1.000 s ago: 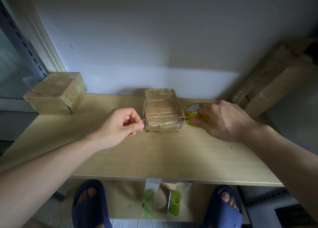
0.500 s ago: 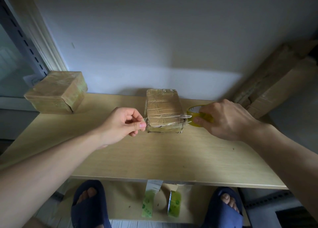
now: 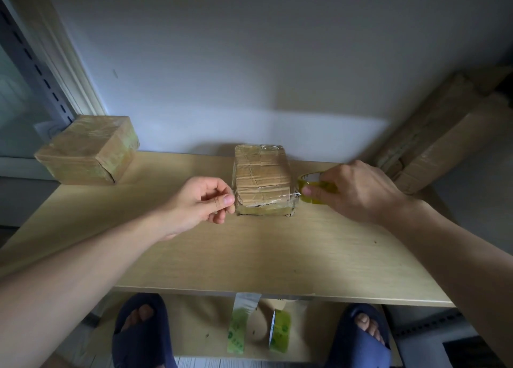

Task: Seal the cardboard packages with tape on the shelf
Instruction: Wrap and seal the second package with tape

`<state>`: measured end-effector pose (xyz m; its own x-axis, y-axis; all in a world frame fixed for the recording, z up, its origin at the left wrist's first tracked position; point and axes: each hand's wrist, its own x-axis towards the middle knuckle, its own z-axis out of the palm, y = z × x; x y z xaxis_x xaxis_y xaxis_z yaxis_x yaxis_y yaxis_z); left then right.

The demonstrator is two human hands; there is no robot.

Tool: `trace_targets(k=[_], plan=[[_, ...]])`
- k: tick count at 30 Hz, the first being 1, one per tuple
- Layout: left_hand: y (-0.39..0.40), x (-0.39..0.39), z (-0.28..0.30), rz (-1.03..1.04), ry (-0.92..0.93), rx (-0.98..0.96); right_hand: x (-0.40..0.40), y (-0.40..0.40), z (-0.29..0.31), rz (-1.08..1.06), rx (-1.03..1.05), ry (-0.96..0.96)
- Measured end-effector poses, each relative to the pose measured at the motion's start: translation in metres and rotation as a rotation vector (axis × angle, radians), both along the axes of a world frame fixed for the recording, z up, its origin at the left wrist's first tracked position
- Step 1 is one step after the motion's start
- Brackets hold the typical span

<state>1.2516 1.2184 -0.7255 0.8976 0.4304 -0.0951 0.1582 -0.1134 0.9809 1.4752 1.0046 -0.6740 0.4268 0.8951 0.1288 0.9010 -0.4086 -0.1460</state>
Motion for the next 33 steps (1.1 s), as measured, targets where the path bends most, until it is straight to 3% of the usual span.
trace_targets(k=[10,33], plan=[[0.006,0.01,-0.006,0.073,-0.02,0.053,0.005,0.016,-0.004,-0.041,-0.111,-0.011],[0.02,0.018,-0.008,0.097,-0.055,0.296,0.009,0.018,-0.017,-0.082,-0.028,-0.03]])
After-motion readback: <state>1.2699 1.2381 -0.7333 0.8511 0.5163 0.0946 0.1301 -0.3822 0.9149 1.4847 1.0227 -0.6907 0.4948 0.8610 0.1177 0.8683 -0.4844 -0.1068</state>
